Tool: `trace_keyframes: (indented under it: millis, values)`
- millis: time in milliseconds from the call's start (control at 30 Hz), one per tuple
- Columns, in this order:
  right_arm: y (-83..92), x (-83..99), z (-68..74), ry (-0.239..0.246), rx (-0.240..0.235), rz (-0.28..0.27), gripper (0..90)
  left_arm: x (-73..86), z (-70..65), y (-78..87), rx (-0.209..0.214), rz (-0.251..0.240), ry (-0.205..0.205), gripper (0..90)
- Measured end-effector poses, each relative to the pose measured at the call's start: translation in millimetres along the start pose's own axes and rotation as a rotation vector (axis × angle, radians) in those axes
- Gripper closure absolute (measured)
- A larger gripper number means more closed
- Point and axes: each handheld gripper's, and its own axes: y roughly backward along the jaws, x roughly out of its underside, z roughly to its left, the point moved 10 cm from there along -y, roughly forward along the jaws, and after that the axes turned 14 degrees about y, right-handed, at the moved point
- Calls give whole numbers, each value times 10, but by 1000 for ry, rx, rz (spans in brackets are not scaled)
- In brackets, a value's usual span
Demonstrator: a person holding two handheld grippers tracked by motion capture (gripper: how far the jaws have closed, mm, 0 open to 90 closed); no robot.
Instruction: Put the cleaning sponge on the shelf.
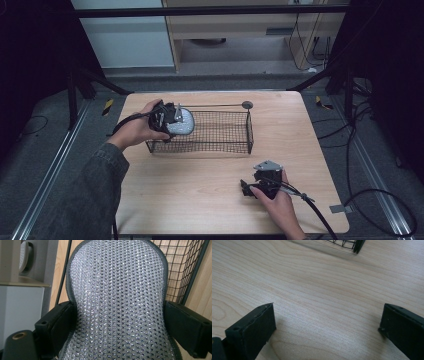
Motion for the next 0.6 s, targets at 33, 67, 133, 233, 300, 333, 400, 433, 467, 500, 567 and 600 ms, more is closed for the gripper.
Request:
trace_keyframes:
  millis: [33,67,133,233,300,333,400,433,467,500,567,600]
  values:
    - [0,0,0,0,0,0,4,1,-2,-3,2,1,0,101]
    - [0,0,0,0,0,0,4,0,-6,-6,4,1,0,101]
    - [0,0,0,0,0,0,4,-1,-6,-13,5,3,-2,101]
    - [0,0,0,0,0,0,4,-3,-11,-27,14,4,-3,101]
    - [1,0,1,-1,-1,0,4,-5,-13,-38,21,3,1,100]
    - [1,0,1,0,-1,0,4,-6,-15,-43,24,5,-1,100]
    - [1,0,1,0,-1,0,4,-6,-15,-49,27,6,-1,100]
    - [1,0,1,0,0,0,4,-6,-8,-62,28,7,0,100]
    - [1,0,1,0,-1,-1,4,-6,-4,-67,31,7,2,100]
    - [1,0,1,0,-1,0,4,-4,2,-72,32,9,4,100]
    - [1,0,0,0,0,-1,4,2,12,-86,35,12,4,99]
    - [1,1,0,1,0,0,4,7,17,-91,36,16,6,99]
